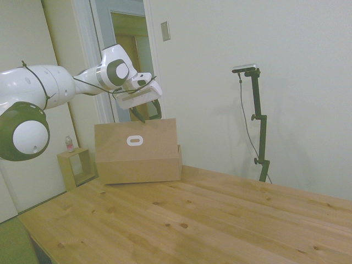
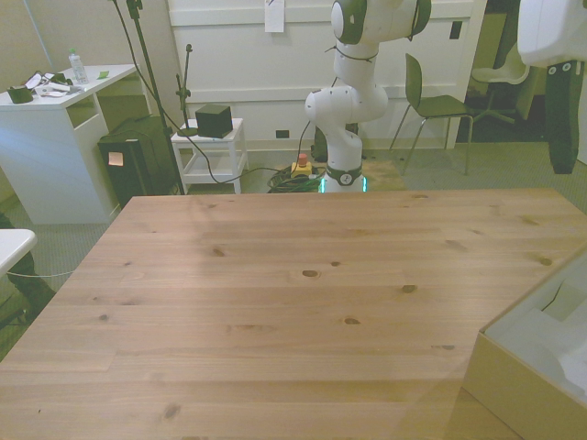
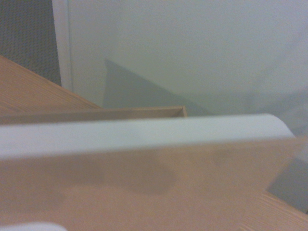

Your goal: Close the box

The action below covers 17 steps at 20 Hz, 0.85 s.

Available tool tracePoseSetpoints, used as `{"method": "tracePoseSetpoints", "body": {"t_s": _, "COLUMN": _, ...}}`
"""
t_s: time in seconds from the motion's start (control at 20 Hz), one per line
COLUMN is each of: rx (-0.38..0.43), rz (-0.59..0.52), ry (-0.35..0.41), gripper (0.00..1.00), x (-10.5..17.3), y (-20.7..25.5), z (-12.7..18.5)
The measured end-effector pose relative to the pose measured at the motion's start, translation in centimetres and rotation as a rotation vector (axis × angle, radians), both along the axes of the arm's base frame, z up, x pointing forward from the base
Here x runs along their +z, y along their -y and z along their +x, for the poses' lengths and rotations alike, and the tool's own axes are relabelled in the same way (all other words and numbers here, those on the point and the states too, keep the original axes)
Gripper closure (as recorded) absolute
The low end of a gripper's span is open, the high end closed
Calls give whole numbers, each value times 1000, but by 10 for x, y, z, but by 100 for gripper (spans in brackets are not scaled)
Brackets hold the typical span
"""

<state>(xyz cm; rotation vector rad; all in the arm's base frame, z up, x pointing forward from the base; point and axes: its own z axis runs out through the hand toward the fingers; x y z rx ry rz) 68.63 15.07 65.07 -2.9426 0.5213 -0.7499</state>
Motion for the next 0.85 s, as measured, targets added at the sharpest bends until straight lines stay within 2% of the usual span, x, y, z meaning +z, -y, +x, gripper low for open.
{"method": "tracePoseSetpoints", "body": {"t_s": 0.2, "rx": -15, "rz": -5, "ry": -16, "gripper": 0, "x": -4, "y": 4, "z": -1}}
{"method": "tracePoseSetpoints", "body": {"t_s": 0.35, "rx": -91, "rz": 6, "ry": -82, "gripper": 0, "x": -17, "y": 12, "z": -18}}
{"method": "tracePoseSetpoints", "body": {"t_s": 0.65, "rx": -283, "rz": 45, "ry": -214, "gripper": 0, "x": -31, "y": 43, "z": -80}}
{"method": "tracePoseSetpoints", "body": {"t_s": 0.85, "rx": -348, "rz": 188, "ry": -309, "gripper": 0, "x": -45, "y": 69, "z": -128}}
